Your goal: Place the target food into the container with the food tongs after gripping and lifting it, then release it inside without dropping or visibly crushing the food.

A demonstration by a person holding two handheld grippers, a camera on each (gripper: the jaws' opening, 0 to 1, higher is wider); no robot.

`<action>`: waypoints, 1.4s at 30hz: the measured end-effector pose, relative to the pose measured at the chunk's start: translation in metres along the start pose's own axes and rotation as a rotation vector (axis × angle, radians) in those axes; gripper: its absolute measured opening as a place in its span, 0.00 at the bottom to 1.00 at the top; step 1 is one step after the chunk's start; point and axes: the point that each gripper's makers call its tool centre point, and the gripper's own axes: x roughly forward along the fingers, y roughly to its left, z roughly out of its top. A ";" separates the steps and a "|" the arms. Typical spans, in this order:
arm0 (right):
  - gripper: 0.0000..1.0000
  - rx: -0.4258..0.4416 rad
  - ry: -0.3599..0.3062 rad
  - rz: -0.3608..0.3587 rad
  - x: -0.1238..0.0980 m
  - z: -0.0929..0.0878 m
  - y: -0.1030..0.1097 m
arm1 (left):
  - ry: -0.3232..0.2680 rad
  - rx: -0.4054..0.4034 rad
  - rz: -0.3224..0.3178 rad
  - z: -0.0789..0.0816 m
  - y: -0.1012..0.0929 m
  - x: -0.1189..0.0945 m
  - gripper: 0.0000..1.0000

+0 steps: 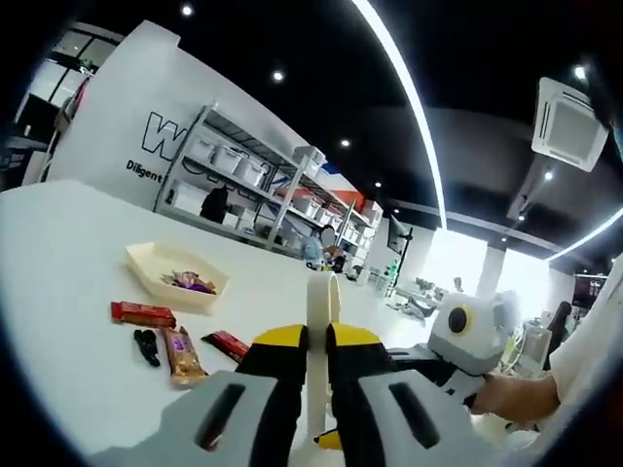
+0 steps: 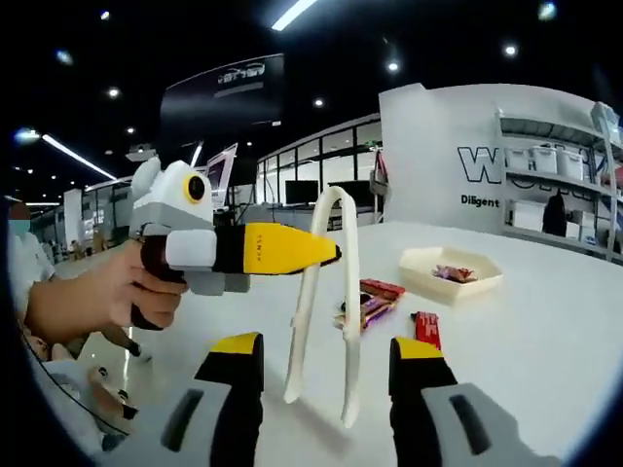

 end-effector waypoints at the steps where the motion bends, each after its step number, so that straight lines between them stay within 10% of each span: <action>1: 0.47 0.004 0.001 -0.012 0.001 0.001 0.000 | -0.005 0.000 0.006 0.001 -0.001 0.000 0.07; 6: 0.42 -0.028 0.010 -0.153 0.002 0.003 -0.011 | -0.064 0.130 0.119 0.013 0.000 -0.002 0.07; 18: 0.28 -0.035 0.010 -0.194 0.011 0.002 -0.010 | -0.147 0.154 0.200 0.025 -0.011 -0.010 0.07; 36: 0.15 -0.206 -0.009 -0.093 0.003 -0.005 -0.010 | -0.029 0.060 -0.096 0.023 -0.032 -0.004 0.14; 42: 0.18 -0.204 -0.015 -0.070 0.003 -0.007 -0.007 | 0.048 0.220 -0.093 0.018 -0.031 -0.003 0.09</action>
